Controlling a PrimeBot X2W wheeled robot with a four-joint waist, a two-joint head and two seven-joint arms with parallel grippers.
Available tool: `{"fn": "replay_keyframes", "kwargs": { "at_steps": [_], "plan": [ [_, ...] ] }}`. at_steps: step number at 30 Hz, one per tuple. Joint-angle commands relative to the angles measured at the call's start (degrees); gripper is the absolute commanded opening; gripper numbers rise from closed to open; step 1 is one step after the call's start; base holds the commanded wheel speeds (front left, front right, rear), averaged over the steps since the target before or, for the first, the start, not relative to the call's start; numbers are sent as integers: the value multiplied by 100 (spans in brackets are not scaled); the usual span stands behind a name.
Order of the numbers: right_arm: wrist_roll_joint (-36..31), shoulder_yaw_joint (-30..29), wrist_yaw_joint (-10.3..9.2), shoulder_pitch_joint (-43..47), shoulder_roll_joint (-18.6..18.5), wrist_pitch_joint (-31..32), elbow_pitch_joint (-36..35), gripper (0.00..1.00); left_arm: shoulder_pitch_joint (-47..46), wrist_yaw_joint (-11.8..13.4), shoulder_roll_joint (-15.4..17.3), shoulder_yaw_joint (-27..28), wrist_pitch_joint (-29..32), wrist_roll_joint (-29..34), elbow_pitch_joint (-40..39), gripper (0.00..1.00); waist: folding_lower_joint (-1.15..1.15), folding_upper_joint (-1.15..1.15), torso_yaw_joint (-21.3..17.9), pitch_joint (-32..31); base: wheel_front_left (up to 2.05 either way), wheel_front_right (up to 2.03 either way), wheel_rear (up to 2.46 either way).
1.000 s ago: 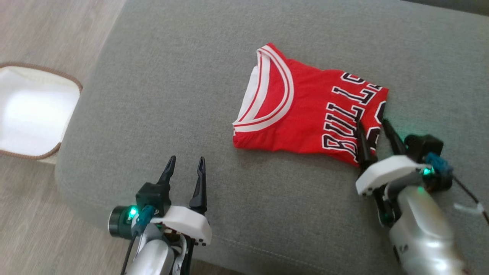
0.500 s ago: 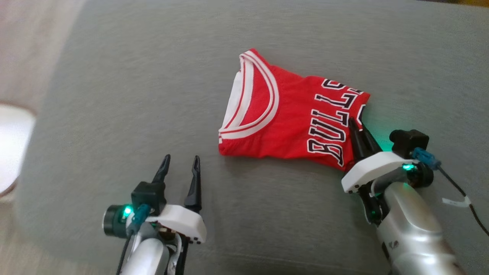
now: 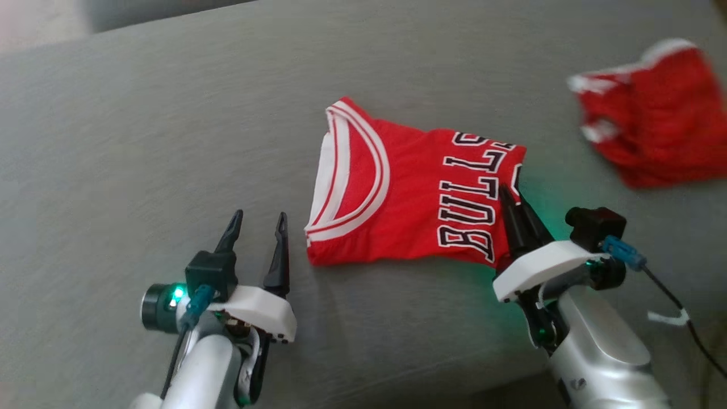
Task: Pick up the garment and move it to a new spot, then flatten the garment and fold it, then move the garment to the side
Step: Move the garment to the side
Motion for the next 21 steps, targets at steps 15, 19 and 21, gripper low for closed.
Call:
{"fn": "replay_keyframes", "kwargs": {
  "at_steps": [15,19,21],
  "plan": [
    [-16,-158,37,281,13,-63,-870,0,-407,-251,37,181,-71,194,58,100,0,0,-1831,194,0,0,0],
    [-366,-84,37,45,13,-63,-893,0,-433,-243,37,201,-71,206,75,100,0,0,-1825,238,0,0,0],
    [-635,-37,37,-228,13,-59,-790,0,-391,-220,37,257,-71,238,55,100,0,0,-1818,250,0,0,0]
  ]
}}
